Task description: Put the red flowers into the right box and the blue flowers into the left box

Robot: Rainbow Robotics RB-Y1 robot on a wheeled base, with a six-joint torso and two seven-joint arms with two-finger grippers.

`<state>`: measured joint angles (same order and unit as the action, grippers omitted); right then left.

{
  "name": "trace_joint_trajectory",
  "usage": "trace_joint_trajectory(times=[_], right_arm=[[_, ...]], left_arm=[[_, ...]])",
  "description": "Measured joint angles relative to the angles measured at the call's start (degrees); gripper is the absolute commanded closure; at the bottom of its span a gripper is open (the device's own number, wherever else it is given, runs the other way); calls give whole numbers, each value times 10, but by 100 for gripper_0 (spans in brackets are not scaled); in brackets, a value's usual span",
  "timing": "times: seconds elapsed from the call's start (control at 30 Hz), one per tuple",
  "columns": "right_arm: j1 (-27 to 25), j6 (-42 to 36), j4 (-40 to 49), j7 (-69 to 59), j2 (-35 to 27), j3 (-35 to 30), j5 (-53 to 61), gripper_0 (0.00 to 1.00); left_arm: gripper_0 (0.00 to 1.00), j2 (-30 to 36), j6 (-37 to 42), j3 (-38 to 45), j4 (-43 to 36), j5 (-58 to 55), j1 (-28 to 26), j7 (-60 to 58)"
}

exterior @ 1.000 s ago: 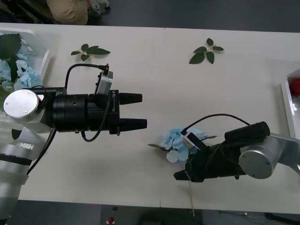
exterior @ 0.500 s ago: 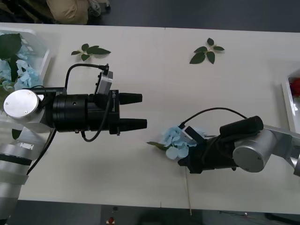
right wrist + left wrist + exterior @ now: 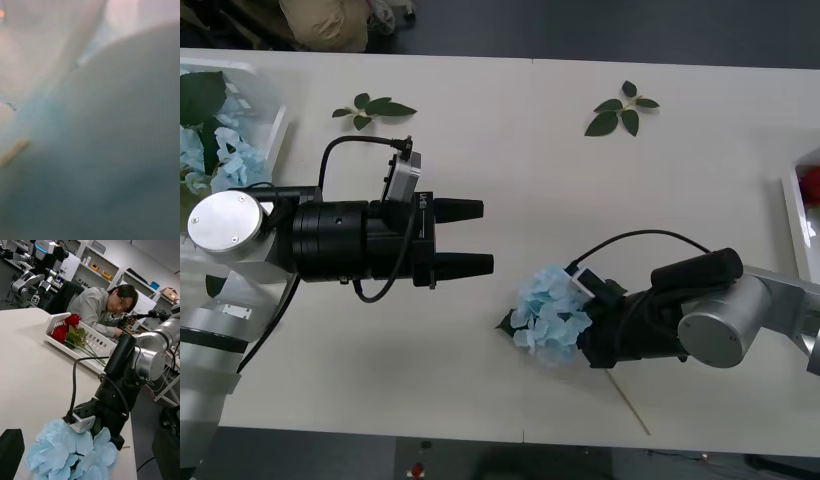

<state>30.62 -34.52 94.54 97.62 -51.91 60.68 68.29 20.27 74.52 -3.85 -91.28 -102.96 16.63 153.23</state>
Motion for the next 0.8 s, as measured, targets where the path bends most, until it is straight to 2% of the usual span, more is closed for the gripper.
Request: trace_joint_trajectory(times=[0.2,0.33,0.43,0.57,0.7,0.8], right_arm=[[0,24,35,1,-40,-7,98,100],[-21,26,92,13,-86,-59,176,100],[-77,21,119,84,-100,-155,262,100],[-173,-62,133,205,-87,-330,330,100],[-235,-160,132,237,-30,-489,342,100],[-242,-247,128,264,33,-573,342,100]], left_arm=[[0,0,0,0,0,0,0,0],[0,0,0,0,0,0,0,0],[0,0,0,0,0,0,0,0],[0,0,0,0,0,0,0,0],[0,0,0,0,0,0,0,0],[0,0,0,0,0,0,0,0]])
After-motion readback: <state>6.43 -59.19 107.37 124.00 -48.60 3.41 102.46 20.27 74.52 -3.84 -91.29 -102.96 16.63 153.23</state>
